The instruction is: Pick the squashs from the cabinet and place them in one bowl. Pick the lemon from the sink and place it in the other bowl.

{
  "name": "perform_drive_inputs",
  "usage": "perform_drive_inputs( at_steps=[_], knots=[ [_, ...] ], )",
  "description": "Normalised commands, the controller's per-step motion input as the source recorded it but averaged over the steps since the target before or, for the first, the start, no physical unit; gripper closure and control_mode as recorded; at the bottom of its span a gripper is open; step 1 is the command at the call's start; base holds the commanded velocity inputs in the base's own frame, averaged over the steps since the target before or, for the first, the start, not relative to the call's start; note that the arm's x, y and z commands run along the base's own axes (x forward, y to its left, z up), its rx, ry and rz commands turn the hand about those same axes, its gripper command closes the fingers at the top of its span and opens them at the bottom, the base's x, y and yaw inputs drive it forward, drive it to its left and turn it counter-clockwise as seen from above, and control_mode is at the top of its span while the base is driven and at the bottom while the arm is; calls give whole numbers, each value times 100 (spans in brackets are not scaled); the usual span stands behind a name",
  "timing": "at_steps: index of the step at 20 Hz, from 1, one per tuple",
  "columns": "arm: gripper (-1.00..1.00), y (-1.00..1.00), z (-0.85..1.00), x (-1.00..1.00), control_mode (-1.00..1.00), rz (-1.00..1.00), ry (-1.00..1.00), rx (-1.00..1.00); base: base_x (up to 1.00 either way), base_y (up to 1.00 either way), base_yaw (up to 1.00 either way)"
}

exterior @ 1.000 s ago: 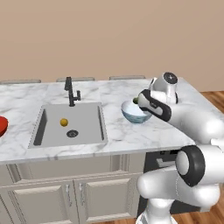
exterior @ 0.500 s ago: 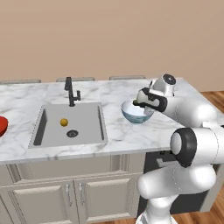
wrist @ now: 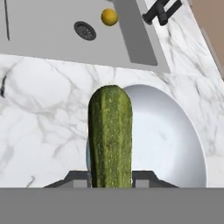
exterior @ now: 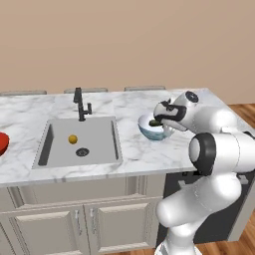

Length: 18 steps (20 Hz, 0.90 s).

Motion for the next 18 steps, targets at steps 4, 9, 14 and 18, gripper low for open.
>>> perform_drive_inputs(
  at_steps=[4, 9, 14, 18],
  knots=[
    [100, 0, -31, 20, -100, 9, 1, 0, 0, 0, 0],
    [100, -2, -14, 28, -100, 5, 0, 0, 0, 0, 0],
    [-100, -1, 0, 38, -100, 1, 0, -3, 0, 0, 0],
    [-100, -6, 0, 39, -100, 1, 0, -2, 0, 0, 0]
  ],
)
